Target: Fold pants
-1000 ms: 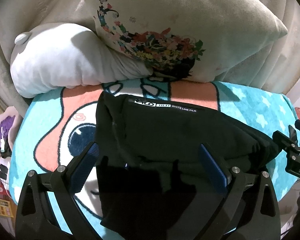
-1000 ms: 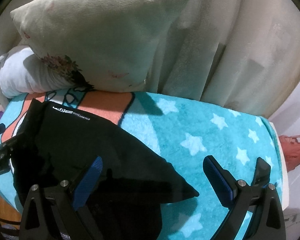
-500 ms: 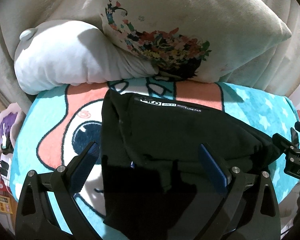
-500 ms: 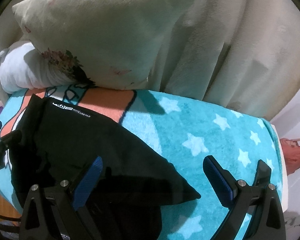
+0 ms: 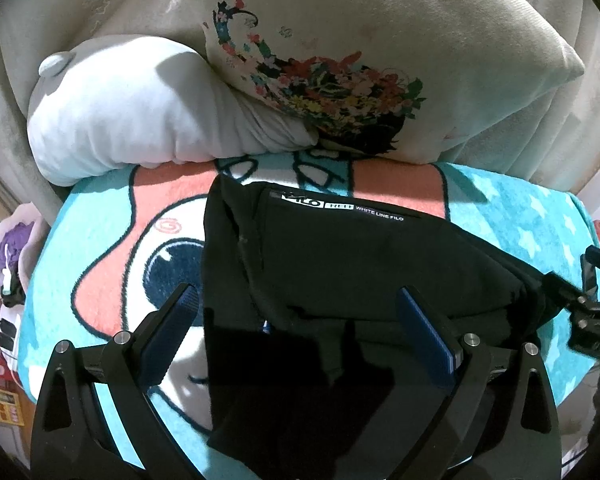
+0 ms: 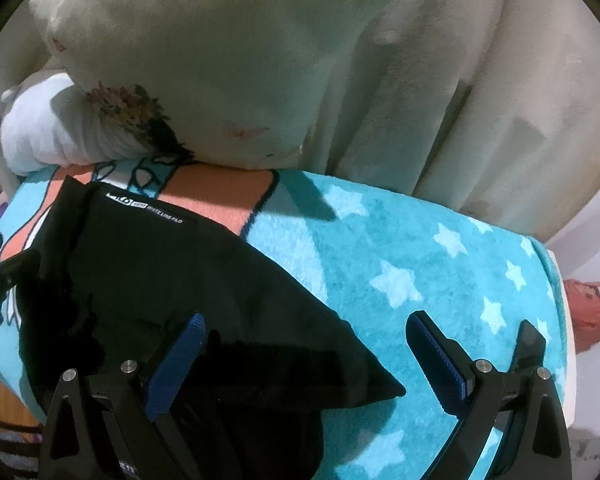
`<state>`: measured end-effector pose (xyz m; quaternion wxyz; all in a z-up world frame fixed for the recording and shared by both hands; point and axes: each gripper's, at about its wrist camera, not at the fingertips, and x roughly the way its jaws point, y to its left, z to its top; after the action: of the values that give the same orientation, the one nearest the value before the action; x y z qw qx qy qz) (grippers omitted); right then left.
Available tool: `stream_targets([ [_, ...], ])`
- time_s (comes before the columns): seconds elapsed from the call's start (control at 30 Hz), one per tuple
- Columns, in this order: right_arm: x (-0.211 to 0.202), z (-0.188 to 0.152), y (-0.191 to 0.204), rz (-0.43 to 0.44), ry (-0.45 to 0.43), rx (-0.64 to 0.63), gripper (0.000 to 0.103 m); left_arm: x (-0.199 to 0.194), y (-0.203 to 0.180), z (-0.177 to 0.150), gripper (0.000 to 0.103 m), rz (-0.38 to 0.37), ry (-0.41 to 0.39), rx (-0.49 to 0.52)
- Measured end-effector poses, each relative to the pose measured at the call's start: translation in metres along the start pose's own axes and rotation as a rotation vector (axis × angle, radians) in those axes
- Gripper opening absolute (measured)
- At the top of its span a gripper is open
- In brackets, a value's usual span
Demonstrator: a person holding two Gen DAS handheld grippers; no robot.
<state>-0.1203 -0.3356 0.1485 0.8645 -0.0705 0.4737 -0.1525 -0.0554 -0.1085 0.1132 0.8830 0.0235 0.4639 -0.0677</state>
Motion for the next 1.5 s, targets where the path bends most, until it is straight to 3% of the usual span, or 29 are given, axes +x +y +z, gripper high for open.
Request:
stream_targets([
  [0.23, 0.019, -0.018, -0.086, 0.103, 0.066, 0.248, 0.1, 0.009, 0.027, 0.009, 0.099, 0.015, -0.009, -0.016],
  [0.3, 0.024, -0.022, -0.094, 0.13, 0.076, 0.273, 0.1, 0.017, 0.037, 0.014, 0.099, 0.03, -0.004, -0.025],
  [0.53, 0.053, -0.021, -0.062, 0.229, 0.127, 0.127, 0.1, 0.054, 0.065, 0.029, 0.099, -0.007, 0.05, -0.066],
  [0.57, 0.061, -0.022, -0.057, 0.24, 0.138, 0.102, 0.094, 0.06, 0.067, 0.031, 0.099, -0.002, 0.062, -0.072],
  [0.6, 0.069, -0.023, -0.051, 0.281, 0.158, 0.088, 0.075, 0.066, 0.07, 0.032, 0.099, -0.003, 0.069, -0.079],
  [0.67, 0.08, -0.026, -0.049, 0.337, 0.182, 0.098, 0.053, 0.076, 0.072, 0.035, 0.099, -0.015, 0.081, -0.086],
  [0.73, 0.082, -0.026, -0.045, 0.318, 0.169, 0.063, 0.039, 0.09, 0.071, 0.035, 0.099, -0.016, 0.116, -0.081],
  [0.77, 0.08, -0.023, -0.044, 0.317, 0.157, 0.043, 0.026, 0.097, 0.07, 0.035, 0.099, -0.02, 0.13, -0.073],
  [0.87, 0.07, -0.005, -0.045, 0.234, 0.107, -0.026, 0.014, 0.106, 0.068, 0.036, 0.099, -0.009, 0.137, -0.061],
  [0.9, 0.067, 0.004, -0.047, 0.167, 0.07, -0.058, 0.013, 0.106, 0.067, 0.037, 0.099, -0.01, 0.132, -0.062],
  [1.0, 0.072, 0.03, -0.061, 0.092, 0.011, -0.043, 0.013, 0.104, 0.067, 0.044, 0.099, -0.011, 0.094, -0.064],
  [1.13, 0.113, 0.045, -0.065, -0.014, -0.01, -0.018, 0.013, 0.11, 0.067, 0.048, 0.099, 0.01, 0.094, -0.054],
  [1.2, 0.136, 0.043, -0.063, 0.018, 0.081, 0.011, 0.015, 0.109, 0.069, 0.046, 0.099, 0.002, 0.116, -0.061],
  [1.27, 0.128, 0.042, -0.069, 0.054, 0.084, 0.034, 0.021, 0.099, 0.075, 0.043, 0.099, -0.019, 0.099, -0.077],
  [1.33, 0.108, 0.037, -0.082, 0.11, 0.076, 0.089, 0.032, 0.082, 0.082, 0.037, 0.099, -0.043, 0.08, -0.096],
  [1.37, 0.096, 0.031, -0.088, 0.149, 0.081, 0.125, 0.045, 0.073, 0.086, 0.034, 0.099, -0.056, 0.075, -0.107],
  [1.4, 0.087, 0.025, -0.091, 0.187, 0.088, 0.145, 0.051, 0.063, 0.091, 0.029, 0.099, -0.071, 0.071, -0.127],
  [1.5, 0.065, -0.005, -0.085, 0.347, 0.141, 0.155, 0.051, 0.041, 0.105, 0.008, 0.099, -0.137, 0.072, -0.199],
])
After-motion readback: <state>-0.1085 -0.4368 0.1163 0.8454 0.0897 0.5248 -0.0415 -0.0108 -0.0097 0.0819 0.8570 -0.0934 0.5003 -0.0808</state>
